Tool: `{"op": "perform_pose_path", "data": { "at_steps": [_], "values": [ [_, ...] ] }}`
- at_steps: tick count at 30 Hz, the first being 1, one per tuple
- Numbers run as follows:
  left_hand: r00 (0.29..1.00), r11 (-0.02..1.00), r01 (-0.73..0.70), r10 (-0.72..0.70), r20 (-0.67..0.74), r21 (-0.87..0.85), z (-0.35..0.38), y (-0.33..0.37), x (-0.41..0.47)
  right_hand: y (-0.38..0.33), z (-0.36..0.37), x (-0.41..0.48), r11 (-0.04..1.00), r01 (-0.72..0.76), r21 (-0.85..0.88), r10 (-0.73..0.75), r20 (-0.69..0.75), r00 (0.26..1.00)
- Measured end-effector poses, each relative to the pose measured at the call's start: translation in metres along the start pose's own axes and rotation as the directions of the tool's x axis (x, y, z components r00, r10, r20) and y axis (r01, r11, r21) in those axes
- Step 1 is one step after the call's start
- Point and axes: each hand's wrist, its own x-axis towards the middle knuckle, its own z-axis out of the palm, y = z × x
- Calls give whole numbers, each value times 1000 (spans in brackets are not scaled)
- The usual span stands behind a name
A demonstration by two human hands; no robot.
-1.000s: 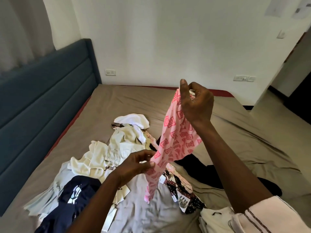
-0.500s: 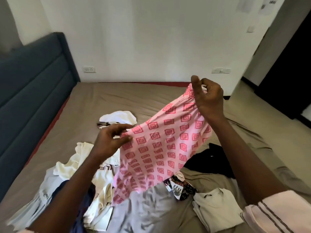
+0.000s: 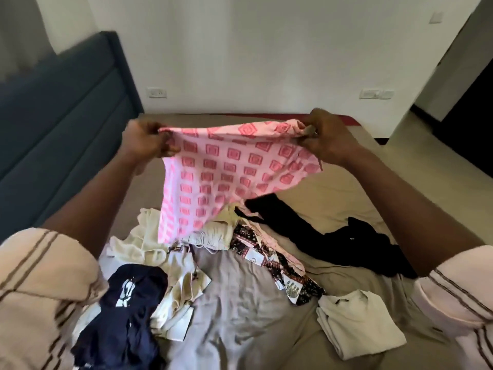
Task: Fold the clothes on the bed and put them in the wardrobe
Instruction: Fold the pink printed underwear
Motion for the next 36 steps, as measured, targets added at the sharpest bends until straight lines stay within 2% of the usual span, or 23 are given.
{"op": "perform_pose_path", "data": {
  "at_steps": [3,5,8,10,13,18,20,25,27,29,31,34,36],
  "values": [
    [992,992,-81,71,-100,-100,-9,10,-16,7,10,3,997,55,45,-49,-115,992],
    [989,982,-104,85,-120,-156,-3,-4,-34,15,27,-8,985,150,82,-135,-166,977],
    [996,959,-16,-10,-87,-283,15,-64,-73,42,71,-47,960,279,-30,-280,-164,946],
    [987,943,124,-150,-63,-310,38,-123,-95,71,116,-80,948,295,-118,-306,-91,948],
    [934,900,332,-356,-38,-284,88,-218,-133,113,200,-138,922,362,-135,-348,118,930],
    [748,723,652,-662,43,-229,167,-360,-196,189,332,-254,831,537,-147,-428,449,784],
    [675,659,727,-738,22,-195,190,-407,-217,216,372,-294,802,582,-134,-436,535,723],
    [563,555,821,-826,34,-134,212,-471,-260,237,410,-335,808,585,-73,-369,711,599],
    [541,542,840,-841,-21,-37,218,-471,-267,248,418,-342,826,561,-59,-283,817,503],
    [559,549,827,-827,-65,124,222,-462,-270,254,425,-343,856,515,-50,-166,917,364],
    [595,551,789,-795,-117,270,222,-455,-266,245,428,-327,897,442,-18,-130,944,302],
    [588,545,796,-799,-124,263,221,-458,-257,227,438,-283,993,96,-69,28,927,374],
    [566,535,821,-809,-160,199,219,-464,-247,216,453,-251,989,-130,-74,131,848,514]
  ]
}}
